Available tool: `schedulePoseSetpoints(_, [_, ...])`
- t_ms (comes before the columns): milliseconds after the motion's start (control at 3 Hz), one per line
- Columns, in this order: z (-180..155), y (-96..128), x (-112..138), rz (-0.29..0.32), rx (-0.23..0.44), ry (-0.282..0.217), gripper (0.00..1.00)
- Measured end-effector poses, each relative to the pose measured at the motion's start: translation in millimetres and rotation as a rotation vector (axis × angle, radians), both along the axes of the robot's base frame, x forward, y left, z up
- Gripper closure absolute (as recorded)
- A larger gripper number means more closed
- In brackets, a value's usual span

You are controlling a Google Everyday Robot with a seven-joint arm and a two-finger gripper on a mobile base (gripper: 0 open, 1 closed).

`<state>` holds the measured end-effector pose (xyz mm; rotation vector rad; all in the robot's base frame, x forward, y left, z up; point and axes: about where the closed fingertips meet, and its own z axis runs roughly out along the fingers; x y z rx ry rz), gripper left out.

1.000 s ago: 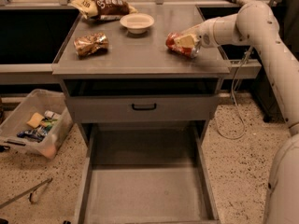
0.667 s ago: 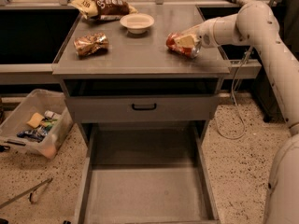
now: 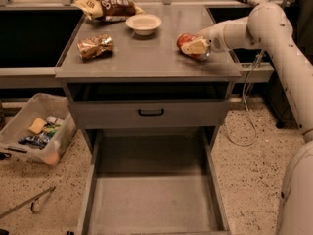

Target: Pick coke can from middle drawer and place on counter

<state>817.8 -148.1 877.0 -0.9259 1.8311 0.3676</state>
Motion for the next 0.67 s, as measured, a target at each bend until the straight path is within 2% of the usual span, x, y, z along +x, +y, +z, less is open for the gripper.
schedulePoseSetpoints(333, [0.0, 0.0, 0.0, 0.0, 0.0, 0.0, 0.0])
schedulePoseSetpoints(667, [0.0, 0.0, 0.0, 0.0, 0.0, 0.0, 0.0])
